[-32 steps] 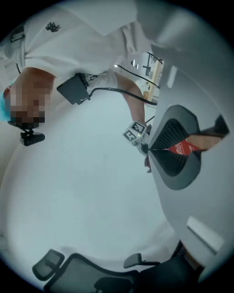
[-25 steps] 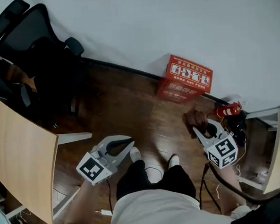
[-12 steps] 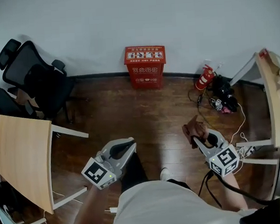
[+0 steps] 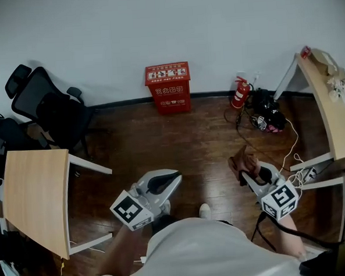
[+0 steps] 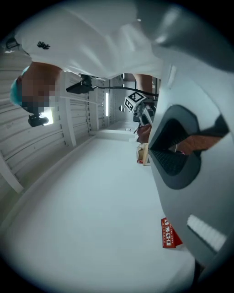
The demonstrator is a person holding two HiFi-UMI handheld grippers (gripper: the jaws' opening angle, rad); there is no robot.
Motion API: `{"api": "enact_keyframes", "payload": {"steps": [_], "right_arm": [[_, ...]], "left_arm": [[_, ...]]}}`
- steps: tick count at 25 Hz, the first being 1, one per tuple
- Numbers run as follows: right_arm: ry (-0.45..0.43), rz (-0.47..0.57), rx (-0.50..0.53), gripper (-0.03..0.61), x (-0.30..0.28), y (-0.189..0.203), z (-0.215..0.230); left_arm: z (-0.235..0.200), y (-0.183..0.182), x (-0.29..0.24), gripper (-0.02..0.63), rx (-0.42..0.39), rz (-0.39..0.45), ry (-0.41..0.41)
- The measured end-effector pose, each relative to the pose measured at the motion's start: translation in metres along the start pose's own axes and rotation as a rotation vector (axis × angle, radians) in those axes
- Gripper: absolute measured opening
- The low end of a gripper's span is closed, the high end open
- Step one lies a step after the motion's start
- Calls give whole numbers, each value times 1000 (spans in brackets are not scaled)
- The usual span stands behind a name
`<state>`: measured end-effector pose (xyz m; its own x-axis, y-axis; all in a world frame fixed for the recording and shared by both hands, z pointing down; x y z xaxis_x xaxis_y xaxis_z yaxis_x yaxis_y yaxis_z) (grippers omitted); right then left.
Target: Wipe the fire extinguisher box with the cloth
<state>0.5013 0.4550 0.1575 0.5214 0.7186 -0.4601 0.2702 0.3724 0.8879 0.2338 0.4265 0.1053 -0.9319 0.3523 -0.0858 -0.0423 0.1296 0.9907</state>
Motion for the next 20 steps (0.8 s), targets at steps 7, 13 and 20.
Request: {"api": "enact_keyframes", "payload": {"steps": [7,13,20], "right_arm": [[-33,44,51,118,-34,-37,-43],[-51,41,84,118,-66,-65,-77],[-38,36,98,118,-103,-92,-109]], "left_arm": [[-16,-2,40,0,-16,4,-27],[-46,-3,85,0,-23,18,-57],[-82,-9,129,0,-22,32,-53]]}}
Point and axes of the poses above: the fingertips, and each gripper's own axes: x backward along the fingers, z to its right, y out of its underside, the point moved 5 cm from there along x, backward along the fingers, and after that the axes turned 2 degrees about y, right-handed, at the moved point
